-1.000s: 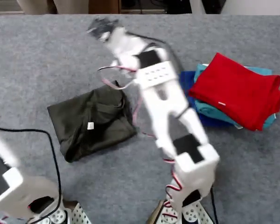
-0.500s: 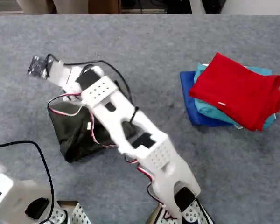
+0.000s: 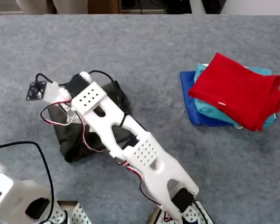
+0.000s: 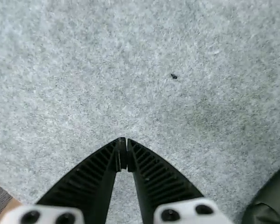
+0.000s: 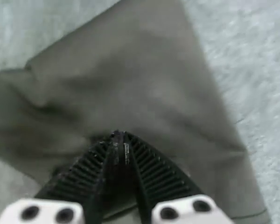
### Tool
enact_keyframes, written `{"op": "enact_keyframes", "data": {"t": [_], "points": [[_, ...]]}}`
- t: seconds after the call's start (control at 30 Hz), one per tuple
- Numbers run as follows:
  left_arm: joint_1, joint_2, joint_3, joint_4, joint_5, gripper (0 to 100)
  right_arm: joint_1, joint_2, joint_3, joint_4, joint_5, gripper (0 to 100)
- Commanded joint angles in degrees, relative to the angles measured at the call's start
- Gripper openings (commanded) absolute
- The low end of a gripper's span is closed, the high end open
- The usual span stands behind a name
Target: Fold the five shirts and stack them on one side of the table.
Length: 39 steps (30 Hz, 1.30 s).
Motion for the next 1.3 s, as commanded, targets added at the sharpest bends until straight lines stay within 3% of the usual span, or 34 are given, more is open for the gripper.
{"op": "enact_keyframes", "data": {"t": [0.0,0.23,0.6,0.8,0.97,1.27], "points": [[-0.5,-2.5,-0.2,-0.5,-0.4,2,1.3,-0.1,-5.1,4.6,1.1,0.5],[-1.5,-2.5,-0.4,-0.3,-0.4,2,2.7,-3.3,-0.5,5.6,0.8,0.5],[-4.6,-2.5,-0.6,-0.5,-0.4,2,3.6,-20.4,29.1,5.5,-1.8,0.5],[-4.7,-2.5,-0.2,-0.3,-2.3,2,9.5,-30.3,40.0,4.4,-1.9,0.5],[-4.7,-2.5,-0.2,-0.3,-2.3,2,13.1,-35.0,43.0,4.0,-1.7,0.5],[-4.1,-2.5,-0.2,-0.3,-2.2,2,10.9,-37.4,42.6,-1.1,-1.9,0.5]]}}
